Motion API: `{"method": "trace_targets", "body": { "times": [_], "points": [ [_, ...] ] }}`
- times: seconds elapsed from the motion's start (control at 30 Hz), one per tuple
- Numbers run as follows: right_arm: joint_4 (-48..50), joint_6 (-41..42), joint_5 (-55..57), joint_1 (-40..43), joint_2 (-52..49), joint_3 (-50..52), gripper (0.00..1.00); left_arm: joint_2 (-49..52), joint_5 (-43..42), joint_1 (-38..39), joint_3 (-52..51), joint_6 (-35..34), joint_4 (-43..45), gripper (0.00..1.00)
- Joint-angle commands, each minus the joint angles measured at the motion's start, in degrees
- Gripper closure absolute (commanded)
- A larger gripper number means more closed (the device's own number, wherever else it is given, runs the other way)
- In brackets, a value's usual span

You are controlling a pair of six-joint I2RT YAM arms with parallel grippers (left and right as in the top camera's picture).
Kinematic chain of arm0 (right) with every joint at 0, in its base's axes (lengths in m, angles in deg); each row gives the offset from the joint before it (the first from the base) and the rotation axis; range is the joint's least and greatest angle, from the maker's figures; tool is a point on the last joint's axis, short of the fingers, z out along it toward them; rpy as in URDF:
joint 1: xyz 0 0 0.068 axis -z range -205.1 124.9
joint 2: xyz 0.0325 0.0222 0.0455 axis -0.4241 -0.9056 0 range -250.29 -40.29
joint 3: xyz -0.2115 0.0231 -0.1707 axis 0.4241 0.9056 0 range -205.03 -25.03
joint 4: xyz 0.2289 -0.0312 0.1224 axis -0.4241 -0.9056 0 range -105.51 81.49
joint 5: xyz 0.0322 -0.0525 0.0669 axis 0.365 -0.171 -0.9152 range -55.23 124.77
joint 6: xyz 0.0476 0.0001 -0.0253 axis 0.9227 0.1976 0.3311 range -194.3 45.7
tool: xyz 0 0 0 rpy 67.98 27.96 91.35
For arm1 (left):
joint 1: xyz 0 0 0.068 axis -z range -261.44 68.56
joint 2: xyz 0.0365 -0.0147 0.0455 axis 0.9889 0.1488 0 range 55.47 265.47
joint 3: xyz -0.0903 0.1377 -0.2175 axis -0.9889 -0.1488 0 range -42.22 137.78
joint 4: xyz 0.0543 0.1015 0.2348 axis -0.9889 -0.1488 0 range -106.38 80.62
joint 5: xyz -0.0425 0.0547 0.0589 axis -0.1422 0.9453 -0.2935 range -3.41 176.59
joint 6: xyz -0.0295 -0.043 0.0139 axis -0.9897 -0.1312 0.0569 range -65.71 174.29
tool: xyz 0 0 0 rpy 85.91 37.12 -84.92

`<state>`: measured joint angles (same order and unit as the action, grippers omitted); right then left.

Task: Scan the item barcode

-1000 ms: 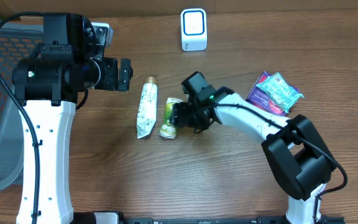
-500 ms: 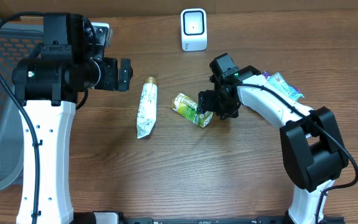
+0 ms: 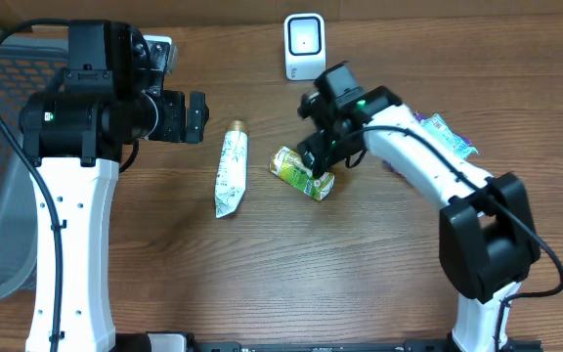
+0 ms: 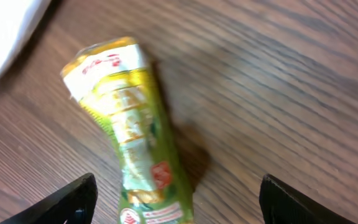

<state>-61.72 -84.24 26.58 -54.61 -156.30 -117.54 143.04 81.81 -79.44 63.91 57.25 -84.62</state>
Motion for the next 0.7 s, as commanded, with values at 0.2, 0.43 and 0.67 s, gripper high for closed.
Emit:
{"method": "trace_targets", "body": {
  "times": [0.2, 0.43, 0.67],
  "points": [
    [5.07, -8.76, 17.33, -10.32, -0.2, 6.67, 0.16, 0.17, -0.61, -0.09, 0.48, -0.37, 0.07, 0.0],
    [6.73, -8.76, 17.79, -10.38, -0.87, 9.7, 0.21, 0.17, -0.63, -0.09, 0.48, -0.37, 0.07, 0.0],
    [7.39, -8.26, 17.73, -10.38, -0.87, 9.97, 0.39, 0.17, -0.63, -0.09, 0.48, -0.37, 0.07, 0.0]
  ]
}}
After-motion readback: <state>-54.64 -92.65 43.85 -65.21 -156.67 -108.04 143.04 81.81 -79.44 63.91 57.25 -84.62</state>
